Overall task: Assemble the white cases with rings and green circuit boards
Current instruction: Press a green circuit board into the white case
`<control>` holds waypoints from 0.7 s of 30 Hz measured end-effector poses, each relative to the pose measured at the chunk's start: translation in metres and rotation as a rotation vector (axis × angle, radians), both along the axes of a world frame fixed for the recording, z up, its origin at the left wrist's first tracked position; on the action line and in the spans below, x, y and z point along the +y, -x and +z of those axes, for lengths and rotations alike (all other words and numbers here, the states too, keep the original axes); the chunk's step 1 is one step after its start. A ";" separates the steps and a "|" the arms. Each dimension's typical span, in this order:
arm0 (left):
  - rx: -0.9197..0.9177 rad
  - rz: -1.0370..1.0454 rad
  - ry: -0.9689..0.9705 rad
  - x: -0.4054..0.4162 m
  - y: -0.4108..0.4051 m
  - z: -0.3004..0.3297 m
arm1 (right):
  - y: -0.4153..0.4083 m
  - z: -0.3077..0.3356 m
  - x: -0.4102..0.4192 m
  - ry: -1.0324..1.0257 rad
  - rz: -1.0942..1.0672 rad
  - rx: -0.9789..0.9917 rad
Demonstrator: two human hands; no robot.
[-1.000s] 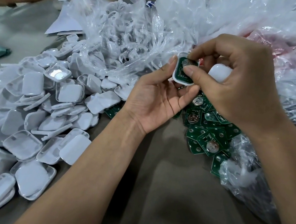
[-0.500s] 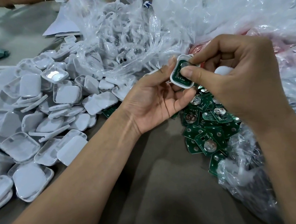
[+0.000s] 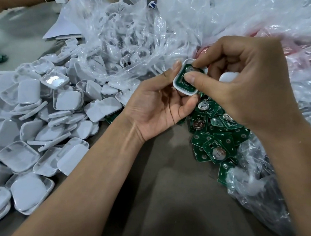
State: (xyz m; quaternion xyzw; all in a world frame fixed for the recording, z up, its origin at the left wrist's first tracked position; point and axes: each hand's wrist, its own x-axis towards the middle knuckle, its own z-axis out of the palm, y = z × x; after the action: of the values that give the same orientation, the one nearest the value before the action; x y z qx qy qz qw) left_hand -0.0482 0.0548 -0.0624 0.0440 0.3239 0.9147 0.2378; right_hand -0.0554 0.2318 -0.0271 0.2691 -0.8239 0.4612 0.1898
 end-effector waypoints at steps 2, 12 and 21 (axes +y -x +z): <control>0.009 0.000 0.010 0.000 0.000 0.000 | 0.000 0.000 0.001 0.002 0.023 -0.024; -0.023 0.053 -0.013 0.004 0.001 -0.004 | 0.004 0.000 0.003 0.005 0.049 -0.032; -0.008 0.100 0.011 0.005 0.001 -0.003 | 0.007 -0.007 -0.002 0.137 -0.009 -0.032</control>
State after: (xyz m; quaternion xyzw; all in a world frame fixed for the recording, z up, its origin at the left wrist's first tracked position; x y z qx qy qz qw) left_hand -0.0494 0.0600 -0.0656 0.0227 0.3299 0.9238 0.1932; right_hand -0.0625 0.2297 -0.0340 0.2444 -0.7946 0.5199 0.1965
